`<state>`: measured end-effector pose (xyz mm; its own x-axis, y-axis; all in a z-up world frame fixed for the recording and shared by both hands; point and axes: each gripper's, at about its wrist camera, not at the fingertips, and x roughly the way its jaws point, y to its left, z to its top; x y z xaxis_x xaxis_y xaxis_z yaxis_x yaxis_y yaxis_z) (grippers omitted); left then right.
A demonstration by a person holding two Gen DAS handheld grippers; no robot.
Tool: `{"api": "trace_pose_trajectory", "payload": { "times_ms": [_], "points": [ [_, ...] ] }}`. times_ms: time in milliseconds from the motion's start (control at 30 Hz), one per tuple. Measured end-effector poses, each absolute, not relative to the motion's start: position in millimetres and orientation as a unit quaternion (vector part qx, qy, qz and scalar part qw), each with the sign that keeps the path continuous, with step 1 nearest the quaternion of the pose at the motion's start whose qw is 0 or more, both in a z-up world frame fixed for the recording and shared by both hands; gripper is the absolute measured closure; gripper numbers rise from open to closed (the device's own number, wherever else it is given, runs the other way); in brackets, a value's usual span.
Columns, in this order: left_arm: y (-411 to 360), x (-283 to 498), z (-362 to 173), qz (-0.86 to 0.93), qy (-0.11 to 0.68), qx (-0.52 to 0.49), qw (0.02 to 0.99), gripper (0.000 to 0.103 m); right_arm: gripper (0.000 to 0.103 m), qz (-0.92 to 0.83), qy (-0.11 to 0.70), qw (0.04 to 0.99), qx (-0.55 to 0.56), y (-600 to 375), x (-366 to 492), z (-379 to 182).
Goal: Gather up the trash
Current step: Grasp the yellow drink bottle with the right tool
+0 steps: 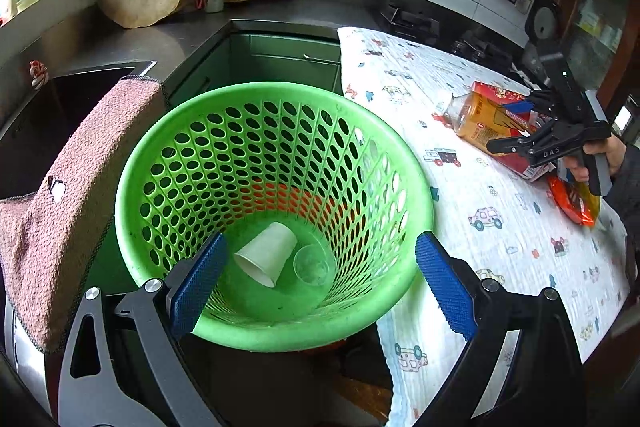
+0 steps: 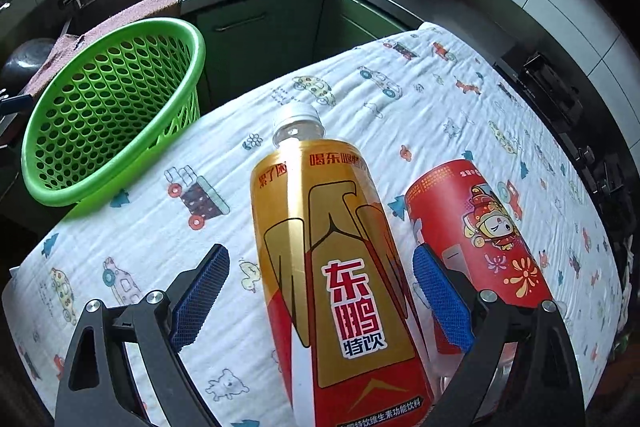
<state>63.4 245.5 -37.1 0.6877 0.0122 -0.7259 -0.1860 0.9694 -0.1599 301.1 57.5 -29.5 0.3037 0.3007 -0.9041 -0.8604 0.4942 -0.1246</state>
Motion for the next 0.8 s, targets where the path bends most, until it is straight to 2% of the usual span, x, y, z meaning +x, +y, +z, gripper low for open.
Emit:
{"api": "trace_pose_trajectory", "payload": {
  "times_ms": [133, 233, 367, 800],
  "points": [
    [243, 73, -38, 0.05, 0.395, -0.108, 0.911, 0.01, 0.013, 0.397, 0.45, 0.738, -0.307, 56, 308, -34],
    [241, 78, -40, 0.044, 0.399, -0.113, 0.909, 0.01, 0.025, 0.409, 0.463, 0.729, -0.296, 58, 309, -36],
    [234, 82, -41, 0.039, 0.401, -0.109, 0.909, 0.01, 0.033, 0.397, 0.46, 0.729, -0.315, 60, 304, -40],
    [191, 96, -25, -0.008, 0.394, -0.095, 0.914, 0.01, 0.036, 0.399, 0.449, 0.756, -0.26, 39, 279, -6]
  ]
}}
